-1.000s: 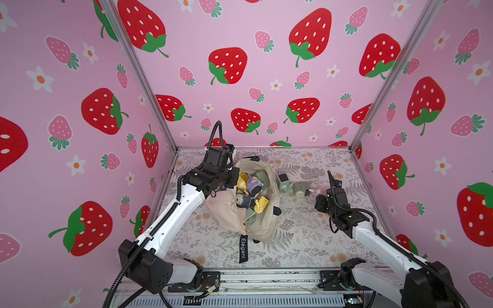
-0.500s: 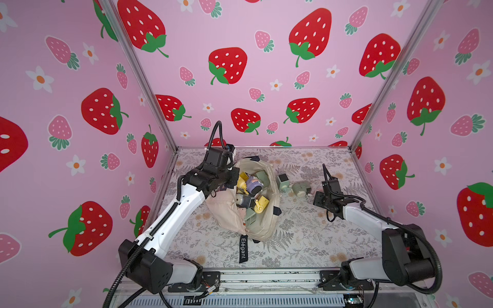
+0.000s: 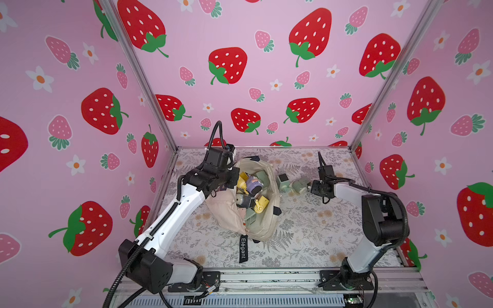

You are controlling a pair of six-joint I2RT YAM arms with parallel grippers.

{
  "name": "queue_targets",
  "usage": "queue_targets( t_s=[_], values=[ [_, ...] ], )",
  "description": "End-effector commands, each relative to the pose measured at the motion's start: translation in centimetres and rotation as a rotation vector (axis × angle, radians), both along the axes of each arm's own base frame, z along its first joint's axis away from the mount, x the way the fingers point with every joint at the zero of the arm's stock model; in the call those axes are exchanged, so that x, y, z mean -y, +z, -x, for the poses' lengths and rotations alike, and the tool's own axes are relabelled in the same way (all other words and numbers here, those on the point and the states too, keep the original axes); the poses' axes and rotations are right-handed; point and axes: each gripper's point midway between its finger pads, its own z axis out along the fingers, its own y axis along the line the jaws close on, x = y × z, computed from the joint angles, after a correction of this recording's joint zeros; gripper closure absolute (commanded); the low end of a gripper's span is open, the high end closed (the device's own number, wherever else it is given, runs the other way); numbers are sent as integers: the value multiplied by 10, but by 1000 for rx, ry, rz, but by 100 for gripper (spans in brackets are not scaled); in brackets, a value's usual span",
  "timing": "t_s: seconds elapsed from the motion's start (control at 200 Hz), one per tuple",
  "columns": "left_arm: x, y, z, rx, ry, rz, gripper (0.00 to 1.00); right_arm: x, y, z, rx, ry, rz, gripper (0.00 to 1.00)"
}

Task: Take out the pencil sharpeners from the tote bags
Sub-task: Place the pencil sharpener at the center of the board, then pick up the pencil sharpener from the canvas bag.

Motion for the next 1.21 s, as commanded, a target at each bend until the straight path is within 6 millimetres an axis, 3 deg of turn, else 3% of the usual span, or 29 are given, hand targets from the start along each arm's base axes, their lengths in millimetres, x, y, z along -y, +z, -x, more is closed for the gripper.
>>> queue_targets(
  t_s=[0.0, 0.06, 0.145, 0.38, 0.51, 0.815, 1.03, 1.201],
  values=[
    [-2, -4, 10, -37, -12, -31, 100, -3, 9, -7, 12, 14, -15, 37],
    [-1, -3, 10, -34, -12, -32, 100, -4, 9, -6, 18, 20, -23, 24],
    [-1, -2, 11, -31, -14, -31, 100, -6, 11, -4, 32, 26, -38, 17],
    [1, -4, 10, -39, -19, -33, 100, -9, 24, 1, 117, 30, -55, 10],
    [2, -4, 11, -36, -21, -32, 100, -17, 50, 9, 167, 74, 24, 10],
    [2, -2, 10, -38, -13, -43, 100, -92, 158, 59, 407, 330, 35, 11],
    [19, 11, 21, -24, -34, -25, 100, -123, 173, 90, 493, 451, -108, 13],
    [30, 10, 24, -56, -18, -1, 100, -170, 177, 111, 506, 657, -232, 17]
  ],
)
